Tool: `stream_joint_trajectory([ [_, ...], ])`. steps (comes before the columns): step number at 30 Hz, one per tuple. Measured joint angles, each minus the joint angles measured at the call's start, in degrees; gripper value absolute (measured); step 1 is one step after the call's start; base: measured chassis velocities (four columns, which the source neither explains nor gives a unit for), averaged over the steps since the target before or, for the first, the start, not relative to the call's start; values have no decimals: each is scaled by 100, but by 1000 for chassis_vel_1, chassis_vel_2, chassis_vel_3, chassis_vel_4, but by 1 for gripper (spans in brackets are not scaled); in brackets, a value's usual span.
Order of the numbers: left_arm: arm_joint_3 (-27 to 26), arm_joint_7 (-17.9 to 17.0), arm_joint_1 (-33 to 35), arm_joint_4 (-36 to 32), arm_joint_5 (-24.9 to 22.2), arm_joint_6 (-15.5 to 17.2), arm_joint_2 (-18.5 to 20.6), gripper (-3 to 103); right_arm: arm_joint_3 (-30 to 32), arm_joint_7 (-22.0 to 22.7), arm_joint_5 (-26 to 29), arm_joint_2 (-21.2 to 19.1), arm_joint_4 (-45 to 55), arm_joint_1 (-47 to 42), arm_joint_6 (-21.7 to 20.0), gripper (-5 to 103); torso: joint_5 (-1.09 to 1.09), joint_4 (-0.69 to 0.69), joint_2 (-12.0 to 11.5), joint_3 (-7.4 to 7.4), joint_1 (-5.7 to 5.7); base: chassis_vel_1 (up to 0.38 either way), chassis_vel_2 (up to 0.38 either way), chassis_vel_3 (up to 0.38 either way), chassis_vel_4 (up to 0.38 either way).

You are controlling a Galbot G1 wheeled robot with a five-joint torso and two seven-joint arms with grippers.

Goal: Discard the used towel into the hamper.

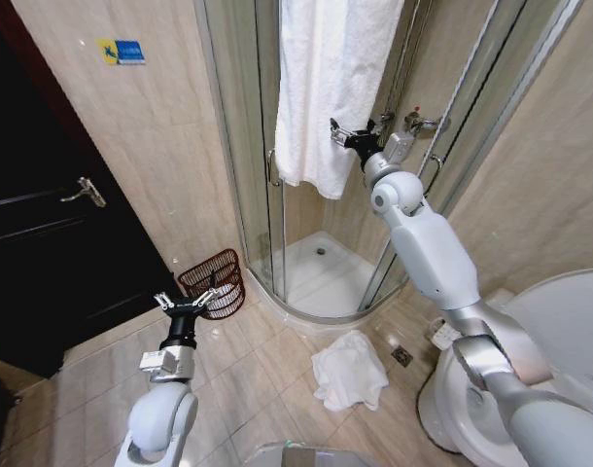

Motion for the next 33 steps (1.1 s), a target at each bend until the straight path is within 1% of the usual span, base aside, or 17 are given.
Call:
stream_joint_trajectory([
  [2,-2,6,-15,1,-12,-4,28,100,0,-53,5,-30,23,-22,4,73,0,0,-1,-1,0,0,0,0,0],
  [3,-2,6,-15,1,-12,-4,28,100,0,-53,5,-30,23,-22,4,73,0,0,-1,-1,0,0,0,0,0],
  [6,-19,9,-18,-1,-26,-5,90,100,46,-110,-1,-32,-8,-25,15,57,0,0,-1,-1,-1,0,0,0,0],
  [7,-19,9,-18,-1,-26,-5,90,100,46,-110,-1,-32,-8,-25,15,57,0,0,-1,-1,-1,0,0,0,0],
  [10,-45,14,-16,3,-34,-5,87,100,49,-97,5,-21,-34,-22,13,39,0,0,-2,-1,-1,0,0,0,0],
  [12,-47,15,-12,9,-35,-7,77,100,49,-99,8,-21,-34,-22,13,39,0,0,-2,-1,-1,0,0,0,0],
  [14,-49,16,-6,12,-36,-12,64,100,49,-117,23,-26,-38,-22,11,28,0,0,-3,-2,-2,0,0,0,0],
  [15,-49,16,-6,12,-36,-12,64,100,49,-117,23,-26,-38,-22,11,28,0,0,-3,-2,-2,0,0,0,0],
  [17,-61,16,-3,3,-41,-14,65,100,50,-146,40,-31,-56,-19,11,18,0,0,-3,-2,-2,0,0,0,0],
  [18,-61,16,-3,3,-41,-14,65,100,50,-146,40,-31,-56,-19,11,18,0,0,-3,-2,-2,0,0,0,0],
  [20,-94,16,-7,9,-56,-26,71,100,52,-165,52,-34,-64,-15,11,8,1,0,-4,-2,-2,0,0,0,0],
  [21,-110,16,-8,31,-68,-41,67,100,52,-164,60,-41,-56,-24,11,5,0,0,-4,-3,-2,0,0,0,0],
  [27,-175,44,46,57,-105,-100,52,100,64,-177,69,-109,-16,-137,17,3,0,0,-4,-3,-2,0,0,0,0],
  [32,-274,104,80,61,-152,-138,58,100,177,-218,81,-200,170,-467,43,3,0,0,-4,-4,-3,0,0,0,0],
  [33,-294,122,82,76,-166,-148,63,100,230,-233,115,-252,302,-656,45,3,0,0,-4,-4,-3,0,0,0,0],
])
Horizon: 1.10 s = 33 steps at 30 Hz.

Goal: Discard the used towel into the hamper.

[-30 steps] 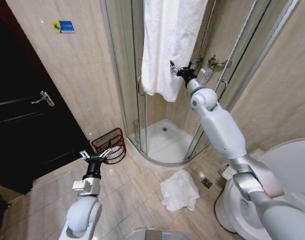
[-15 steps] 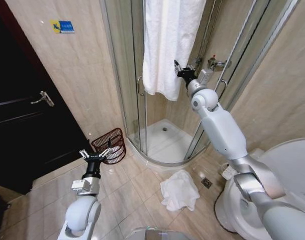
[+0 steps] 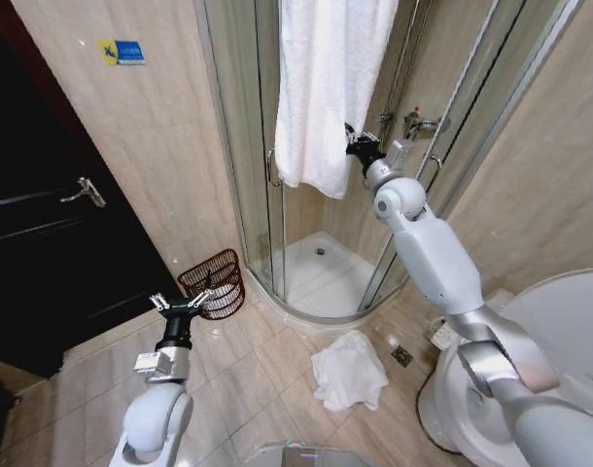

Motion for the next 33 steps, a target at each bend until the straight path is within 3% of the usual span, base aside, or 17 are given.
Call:
stream_joint_trajectory([
  [19,52,89,-31,141,-16,-94,14,100,462,-132,-89,-268,899,-1963,38,3,1,0,-2,1,0,0,0,0,0],
  [33,59,151,-55,258,-71,-161,40,100,1211,-503,-671,-52,1227,-3809,339,3,1,0,-2,1,0,0,0,0,0],
])
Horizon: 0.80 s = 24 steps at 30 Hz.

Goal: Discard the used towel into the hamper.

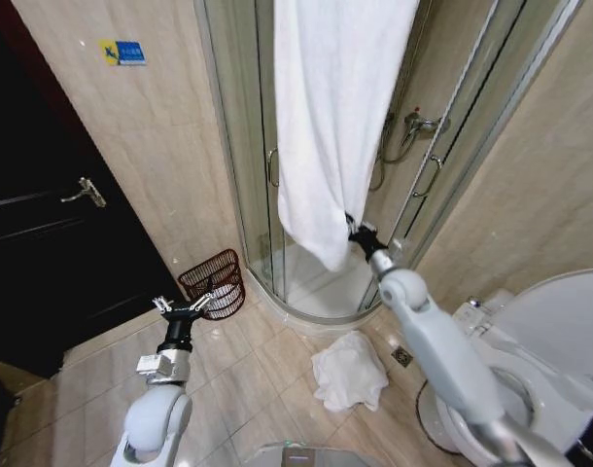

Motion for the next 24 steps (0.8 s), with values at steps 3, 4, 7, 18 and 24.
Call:
stream_joint_trajectory([
  [3,3,32,-8,20,-25,0,-2,100,197,-72,-97,70,111,-396,55,3,1,0,0,0,0,0,0,0,0],
  [4,6,57,-12,40,-35,0,-3,100,338,-124,-164,116,205,-645,96,3,0,0,0,0,0,0,0,0,0],
  [7,50,78,-49,98,-40,0,1,100,637,-214,-356,222,399,-1127,224,3,-1,0,0,0,0,0,0,0,0],
  [18,262,83,-243,200,-41,26,18,100,1107,-403,-834,394,1004,-2143,607,3,-1,0,0,0,0,0,0,0,0],
  [24,318,83,-293,206,-41,51,27,100,1269,-571,-1186,498,1225,-2497,848,3,-1,0,0,0,0,0,0,0,0],
])
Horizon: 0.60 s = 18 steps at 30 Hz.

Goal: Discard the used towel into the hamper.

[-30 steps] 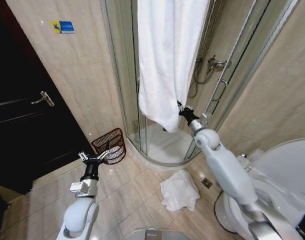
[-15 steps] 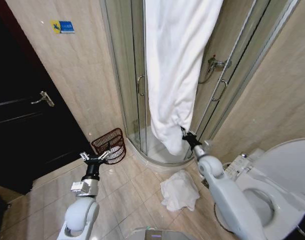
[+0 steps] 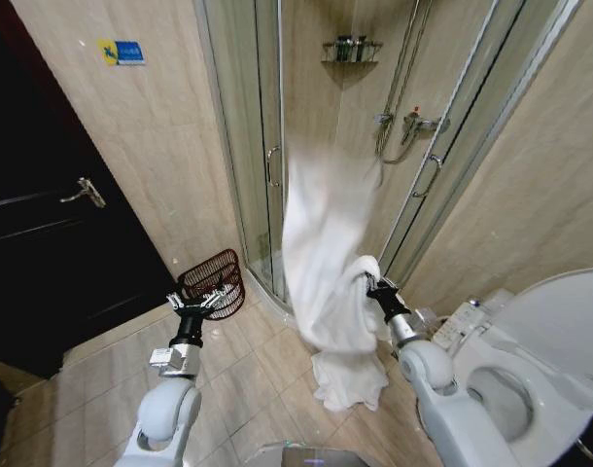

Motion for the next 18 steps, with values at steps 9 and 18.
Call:
stream_joint_trajectory([
  [9,81,-2,-34,38,0,50,26,100,166,0,-80,150,245,-323,97,3,-1,0,0,-1,0,0,0,0,0],
  [18,154,50,-129,121,-42,186,72,100,309,98,-128,287,365,-443,115,3,0,0,0,-1,0,0,0,0,0],
])
